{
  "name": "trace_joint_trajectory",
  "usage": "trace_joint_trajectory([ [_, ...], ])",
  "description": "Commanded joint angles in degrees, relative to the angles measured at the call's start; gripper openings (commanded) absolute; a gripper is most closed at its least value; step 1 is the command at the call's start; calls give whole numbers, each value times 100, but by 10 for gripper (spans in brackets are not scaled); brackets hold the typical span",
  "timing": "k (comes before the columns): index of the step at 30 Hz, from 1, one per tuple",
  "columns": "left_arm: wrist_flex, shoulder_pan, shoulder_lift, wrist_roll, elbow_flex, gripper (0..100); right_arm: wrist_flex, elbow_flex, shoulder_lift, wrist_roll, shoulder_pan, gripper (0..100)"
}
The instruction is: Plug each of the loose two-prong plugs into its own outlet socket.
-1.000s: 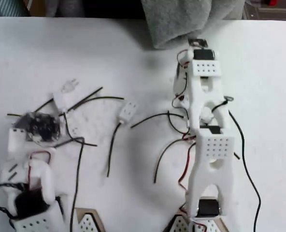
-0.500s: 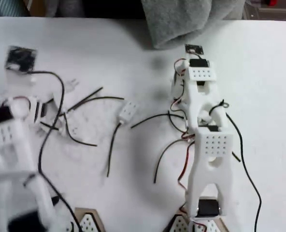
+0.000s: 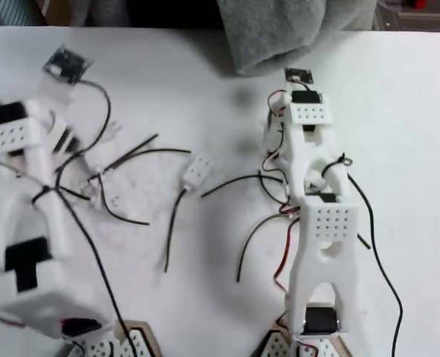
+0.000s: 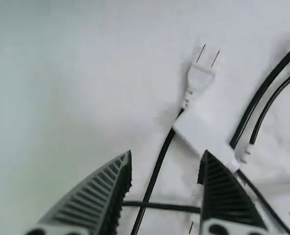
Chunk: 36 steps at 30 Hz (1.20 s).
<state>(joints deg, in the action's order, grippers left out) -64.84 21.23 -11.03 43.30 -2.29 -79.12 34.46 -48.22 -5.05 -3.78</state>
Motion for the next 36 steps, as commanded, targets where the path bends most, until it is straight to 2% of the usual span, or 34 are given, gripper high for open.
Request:
trace_joint_trajectory([
  [1, -18, -488, -646, 237, -888, 233, 84, 9, 13, 26, 40, 318],
  [5, -308, -734, -1552, 571, -1925, 233, 84, 9, 13, 26, 40, 318],
  [10, -545, -620, -2677, 589, -3411, 233, 84, 9, 13, 9, 40, 318],
  [15, -1152, -505, -3864, 1196, -4730, 232, 84, 0, 13, 9, 31, 318],
  [23, -2330, -549, -5279, 1741, -6787, 230, 136, -9, 13, 9, 22, 318],
  [29, -2426, -576, -6158, 1837, -7745, 228, 145, -9, 13, 9, 22, 318],
  [31, -2426, -620, -6369, 1837, -7921, 194, 154, -9, 13, 9, 22, 318],
  [36, -2462, -699, -6615, 1829, -8185, 13, 154, -9, 13, 9, 22, 318],
])
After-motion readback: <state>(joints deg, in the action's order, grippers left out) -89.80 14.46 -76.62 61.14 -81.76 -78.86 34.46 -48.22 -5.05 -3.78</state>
